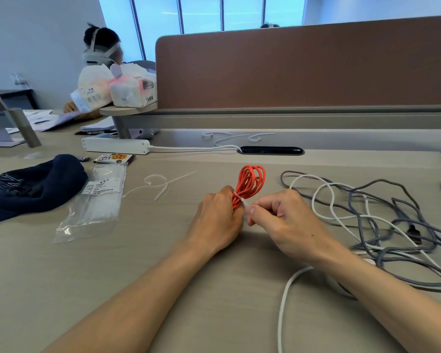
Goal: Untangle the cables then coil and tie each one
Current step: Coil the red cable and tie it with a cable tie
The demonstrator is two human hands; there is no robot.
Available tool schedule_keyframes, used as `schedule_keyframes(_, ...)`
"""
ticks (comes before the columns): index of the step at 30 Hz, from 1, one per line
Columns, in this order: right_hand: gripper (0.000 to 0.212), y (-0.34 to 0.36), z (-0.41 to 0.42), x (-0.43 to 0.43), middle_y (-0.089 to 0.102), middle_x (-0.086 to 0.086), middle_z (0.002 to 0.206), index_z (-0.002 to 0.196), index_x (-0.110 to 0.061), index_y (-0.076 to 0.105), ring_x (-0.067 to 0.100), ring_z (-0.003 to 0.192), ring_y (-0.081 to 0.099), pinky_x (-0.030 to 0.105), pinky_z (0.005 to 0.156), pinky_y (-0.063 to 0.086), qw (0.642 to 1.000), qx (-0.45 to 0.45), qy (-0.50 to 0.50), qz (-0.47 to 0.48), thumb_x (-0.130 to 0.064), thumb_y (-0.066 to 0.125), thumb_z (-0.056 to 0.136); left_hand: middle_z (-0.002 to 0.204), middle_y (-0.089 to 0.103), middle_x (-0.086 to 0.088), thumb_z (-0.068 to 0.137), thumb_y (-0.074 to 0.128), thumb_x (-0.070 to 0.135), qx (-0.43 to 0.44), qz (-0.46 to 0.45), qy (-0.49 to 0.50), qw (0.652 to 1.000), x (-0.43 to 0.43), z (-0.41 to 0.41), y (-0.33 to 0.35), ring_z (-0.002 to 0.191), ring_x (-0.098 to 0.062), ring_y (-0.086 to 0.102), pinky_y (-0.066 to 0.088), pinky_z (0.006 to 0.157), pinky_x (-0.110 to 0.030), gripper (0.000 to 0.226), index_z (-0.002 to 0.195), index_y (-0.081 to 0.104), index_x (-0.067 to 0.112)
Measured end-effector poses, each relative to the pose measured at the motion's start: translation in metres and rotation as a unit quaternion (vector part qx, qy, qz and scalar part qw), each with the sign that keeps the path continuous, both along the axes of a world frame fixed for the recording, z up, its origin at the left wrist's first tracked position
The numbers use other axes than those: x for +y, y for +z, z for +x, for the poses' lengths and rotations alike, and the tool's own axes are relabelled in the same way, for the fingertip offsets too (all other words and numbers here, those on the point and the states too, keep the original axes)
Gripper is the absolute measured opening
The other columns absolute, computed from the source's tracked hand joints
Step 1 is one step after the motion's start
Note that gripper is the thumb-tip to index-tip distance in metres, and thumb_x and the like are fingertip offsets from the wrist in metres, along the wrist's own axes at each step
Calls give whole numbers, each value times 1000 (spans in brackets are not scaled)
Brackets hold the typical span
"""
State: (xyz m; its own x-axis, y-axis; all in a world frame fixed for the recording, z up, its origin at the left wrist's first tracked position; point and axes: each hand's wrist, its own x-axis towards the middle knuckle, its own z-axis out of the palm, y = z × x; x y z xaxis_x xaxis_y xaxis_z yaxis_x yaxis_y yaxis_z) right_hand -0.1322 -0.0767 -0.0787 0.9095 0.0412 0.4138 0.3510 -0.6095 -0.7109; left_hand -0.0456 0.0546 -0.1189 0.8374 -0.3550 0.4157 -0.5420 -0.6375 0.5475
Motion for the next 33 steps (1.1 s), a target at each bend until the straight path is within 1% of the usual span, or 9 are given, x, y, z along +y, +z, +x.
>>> schedule_keyframes(2, 32, -4, 1, 0, 29, -8, 38, 58, -13, 65, 8, 39, 26, 18, 43, 20, 999, -4, -11, 33, -8, 57, 90, 68, 60, -4, 80, 60, 29, 30, -24, -27, 999, 4, 0, 4, 72, -30, 57, 34, 56, -33, 20, 74, 42, 22)
schedule_keyframes(4, 31, -7, 5, -1, 30, -9, 38, 60, -13, 66, 7, 39, 27, 17, 43, 20, 998, -9, -28, 51, -10, 58, 90, 64, 56, 5, 76, 70, 35, 96, -71, -68, 990, 11, -1, 8, 60, -14, 52, 38, 54, -27, 35, 89, 41, 19)
schedule_keyframes(7, 28, -15, 13, -10, 34, -11, 37, 66, -10, 68, 4, 40, 31, 16, 44, 22, 994, -6, -62, 91, -12, 58, 91, 77, 55, 4, 82, 70, 27, 203, -104, -149, 962, 22, -3, 7, 64, -7, 51, 46, 66, -24, 44, 102, 34, 13)
schedule_keyframes(10, 27, -22, 19, -18, 36, -11, 39, 68, -14, 69, 4, 41, 30, 18, 45, 23, 991, 12, -64, 115, -17, 58, 92, 84, 62, 0, 88, 62, 21, 152, -92, -133, 975, 23, -3, 2, 74, -14, 58, 47, 76, -36, 25, 102, 42, 15)
schedule_keyframes(15, 26, -29, 25, -26, 53, -19, 43, 73, -15, 71, -3, 43, 46, 12, 48, 30, 988, 63, -90, 113, -25, 57, 93, 78, 68, 6, 78, 66, 34, 54, -130, 10, 990, 17, 17, -13, 77, -19, 63, 48, 70, -36, 21, 90, 52, 26)
schedule_keyframes(20, 35, -35, 28, -37, 50, 2, 52, 77, -1, 67, 10, 43, 41, 18, 39, 29, 966, 108, -157, 174, -32, 57, 89, 63, 66, 4, 75, 71, 26, 28, -157, 123, 980, 14, 41, -3, 64, -20, 62, 48, 62, -35, 10, 75, 62, 20)
schedule_keyframes(25, 28, -38, 30, -34, 51, -1, 51, 75, -5, 68, 10, 50, 45, 30, 53, 39, 979, 103, -139, 113, -29, 59, 85, 57, 61, 0, 75, 71, 25, 19, -131, 179, 975, 3, 65, 6, 55, -17, 54, 30, 52, -28, 14, 67, 69, 14)
schedule_keyframes(29, 20, -39, 31, -35, 58, -3, 53, 72, -12, 71, 6, 51, 49, 27, 57, 42, 983, 106, -128, 72, -26, 62, 83, 66, 66, -13, 72, 71, 30, 1, -64, 200, 978, -5, 82, 5, 71, -34, 60, 39, 57, -34, 22, 68, 68, 9)
schedule_keyframes(33, 17, -40, 31, -36, 70, 2, 70, 75, -14, 73, 13, 67, 63, 27, 66, 47, 985, 107, -126, 39, -26, 62, 81, 82, 71, -13, 71, 75, 37, 2, -39, 193, 980, -8, 86, 0, 84, -33, 63, 44, 68, -34, 26, 77, 69, 13)
